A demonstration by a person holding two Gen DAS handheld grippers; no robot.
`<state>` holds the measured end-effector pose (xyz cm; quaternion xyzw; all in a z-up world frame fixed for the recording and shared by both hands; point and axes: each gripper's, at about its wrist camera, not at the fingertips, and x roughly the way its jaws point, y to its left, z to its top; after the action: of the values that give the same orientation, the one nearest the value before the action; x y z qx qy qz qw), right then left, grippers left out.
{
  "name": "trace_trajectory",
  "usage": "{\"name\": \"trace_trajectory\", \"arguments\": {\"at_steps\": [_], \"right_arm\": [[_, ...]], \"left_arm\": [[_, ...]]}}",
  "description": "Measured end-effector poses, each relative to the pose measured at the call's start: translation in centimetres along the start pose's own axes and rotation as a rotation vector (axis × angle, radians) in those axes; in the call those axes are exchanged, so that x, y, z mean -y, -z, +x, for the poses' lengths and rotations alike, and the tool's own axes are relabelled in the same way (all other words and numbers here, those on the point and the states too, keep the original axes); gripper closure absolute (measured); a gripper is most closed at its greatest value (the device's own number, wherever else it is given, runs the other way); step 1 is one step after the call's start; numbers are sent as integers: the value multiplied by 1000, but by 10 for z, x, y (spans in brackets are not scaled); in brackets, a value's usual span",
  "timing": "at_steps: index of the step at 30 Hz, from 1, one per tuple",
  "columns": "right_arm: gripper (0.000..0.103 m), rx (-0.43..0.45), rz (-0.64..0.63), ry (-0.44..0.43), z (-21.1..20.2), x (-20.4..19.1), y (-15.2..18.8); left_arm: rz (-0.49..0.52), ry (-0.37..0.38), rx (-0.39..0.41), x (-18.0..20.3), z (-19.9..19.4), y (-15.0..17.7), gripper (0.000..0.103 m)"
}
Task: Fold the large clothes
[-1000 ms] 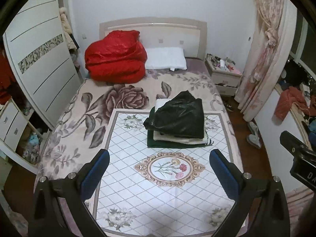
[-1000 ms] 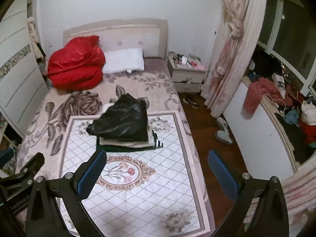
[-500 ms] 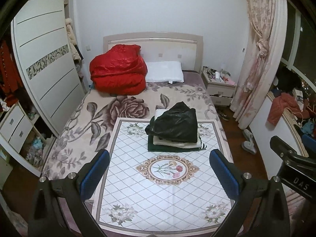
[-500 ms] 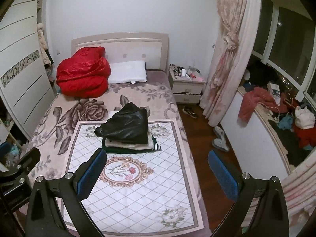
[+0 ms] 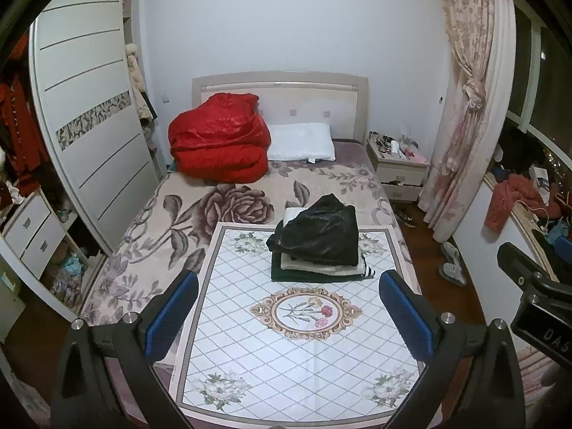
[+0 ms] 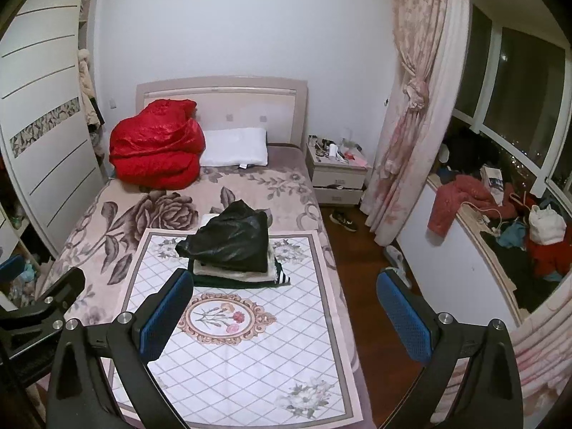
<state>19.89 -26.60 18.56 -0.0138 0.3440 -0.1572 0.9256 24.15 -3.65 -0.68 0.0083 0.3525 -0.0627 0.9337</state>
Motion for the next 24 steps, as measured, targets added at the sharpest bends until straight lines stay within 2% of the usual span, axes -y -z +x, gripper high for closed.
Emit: {"name": "trace_trajectory", "arguments": {"at_steps": [8,24], "right_arm": [[0,-8,13,-27,-2,7,5],[0,0,19,-36,-3,11,16]], "left_arm": [[-1,-15,39,0,-12,3,0],[3,-12,56,-4,-18,2,0]]}}
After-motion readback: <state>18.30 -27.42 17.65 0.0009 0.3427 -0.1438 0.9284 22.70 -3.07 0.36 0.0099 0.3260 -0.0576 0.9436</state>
